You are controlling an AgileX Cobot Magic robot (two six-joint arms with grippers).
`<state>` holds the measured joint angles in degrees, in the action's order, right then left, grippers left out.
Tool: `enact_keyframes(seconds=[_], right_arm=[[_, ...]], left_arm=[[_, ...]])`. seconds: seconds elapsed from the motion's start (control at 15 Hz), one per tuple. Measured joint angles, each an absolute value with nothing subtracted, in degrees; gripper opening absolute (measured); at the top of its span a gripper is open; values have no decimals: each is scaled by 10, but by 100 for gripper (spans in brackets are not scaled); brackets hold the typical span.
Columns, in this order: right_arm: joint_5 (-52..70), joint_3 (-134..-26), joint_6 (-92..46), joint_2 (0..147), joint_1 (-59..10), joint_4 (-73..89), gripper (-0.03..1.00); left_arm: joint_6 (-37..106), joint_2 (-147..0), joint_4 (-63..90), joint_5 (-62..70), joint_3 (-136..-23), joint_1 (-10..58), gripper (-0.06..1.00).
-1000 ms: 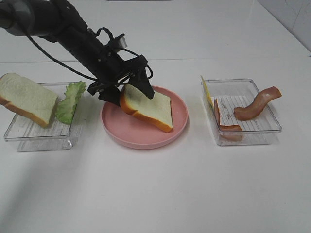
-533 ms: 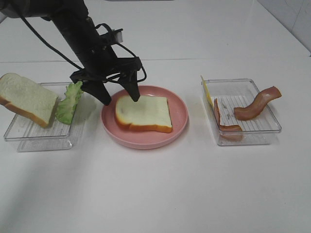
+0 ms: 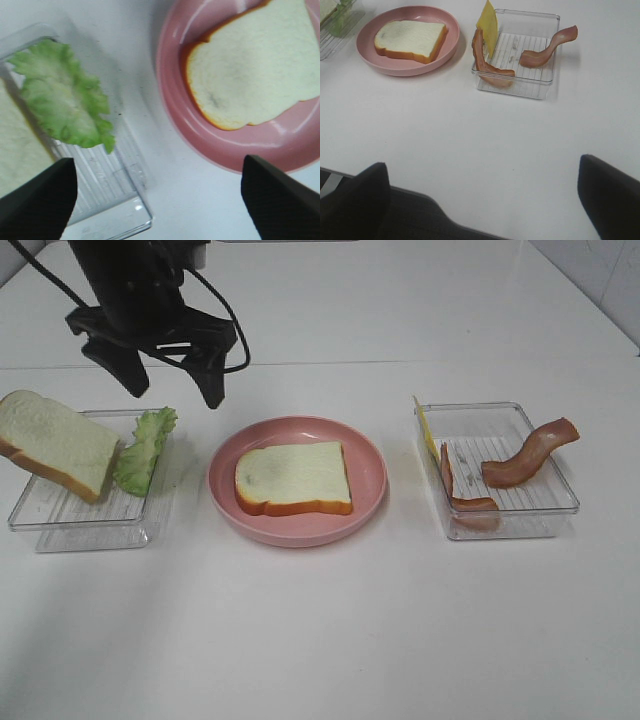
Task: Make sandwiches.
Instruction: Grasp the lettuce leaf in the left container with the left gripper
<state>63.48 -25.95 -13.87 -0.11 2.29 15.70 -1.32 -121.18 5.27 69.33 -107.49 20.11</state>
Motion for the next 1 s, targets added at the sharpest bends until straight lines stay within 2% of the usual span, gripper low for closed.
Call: enact_keyframes(seconds=[0.33,0.53,1.0], right_arm=[[635,-260,-139,-1,23,158,98],[635,-260,-139,-1,23,158,98],[635,-260,-139,-1,23,158,98]], left_arm=[[-17,-1200,21,694,-1075,193,82],[-14,-1202,0,694,-1075,164,82],[0,-1275,15,692,-1102,153,82]])
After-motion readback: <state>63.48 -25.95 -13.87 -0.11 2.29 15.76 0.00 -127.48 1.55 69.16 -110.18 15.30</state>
